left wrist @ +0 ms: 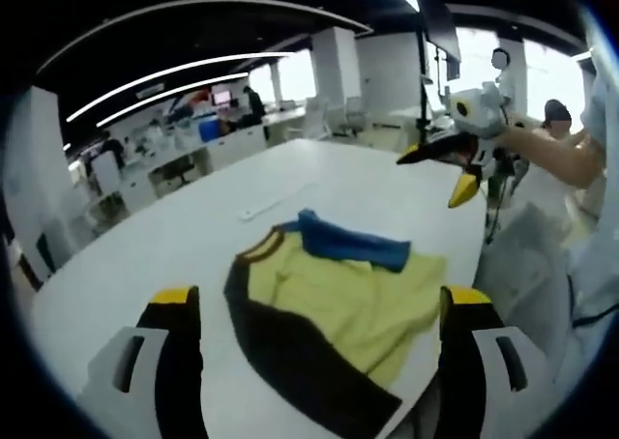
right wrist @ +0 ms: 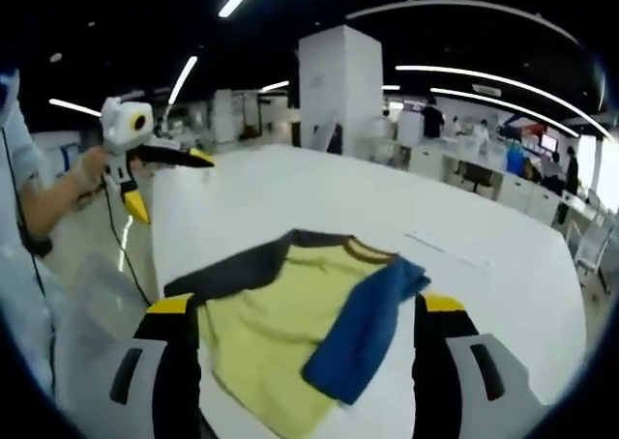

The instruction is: Fold the garment on the visible template until the final outline fits inside the template.

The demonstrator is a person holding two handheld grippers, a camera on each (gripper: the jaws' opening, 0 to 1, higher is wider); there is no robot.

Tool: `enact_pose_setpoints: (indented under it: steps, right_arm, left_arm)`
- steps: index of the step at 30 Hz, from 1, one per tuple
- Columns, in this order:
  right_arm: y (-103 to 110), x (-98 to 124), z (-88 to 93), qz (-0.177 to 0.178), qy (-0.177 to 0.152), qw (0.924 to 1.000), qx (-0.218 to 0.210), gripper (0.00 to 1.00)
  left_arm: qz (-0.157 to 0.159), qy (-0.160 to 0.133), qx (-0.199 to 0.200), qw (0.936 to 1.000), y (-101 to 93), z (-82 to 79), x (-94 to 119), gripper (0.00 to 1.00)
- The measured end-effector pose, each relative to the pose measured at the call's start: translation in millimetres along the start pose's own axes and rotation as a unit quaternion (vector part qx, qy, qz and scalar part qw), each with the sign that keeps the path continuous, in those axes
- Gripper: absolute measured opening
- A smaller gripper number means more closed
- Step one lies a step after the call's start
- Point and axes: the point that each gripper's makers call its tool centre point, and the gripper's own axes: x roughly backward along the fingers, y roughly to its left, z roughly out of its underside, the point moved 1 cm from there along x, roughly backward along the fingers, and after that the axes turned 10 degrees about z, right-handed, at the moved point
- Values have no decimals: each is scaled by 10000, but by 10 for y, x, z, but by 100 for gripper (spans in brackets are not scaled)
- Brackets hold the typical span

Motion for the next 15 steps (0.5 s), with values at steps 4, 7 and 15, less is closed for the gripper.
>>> enact_pose_setpoints:
  steps: [4,7,15]
  right_arm:
    - [-59,-42,71,66,39,9999,-83,88]
    - [-81,-67,131,92,100,9999,-65,84]
    - [-152,-131,306,86,206,9997,-71,71]
  left_arm:
    - [19,-4,6,10000,-40,12,9,99]
    - [-21,-46,39,10000,-37,10,26,99]
    - [38,-52,88,9999,-108,33,27,99]
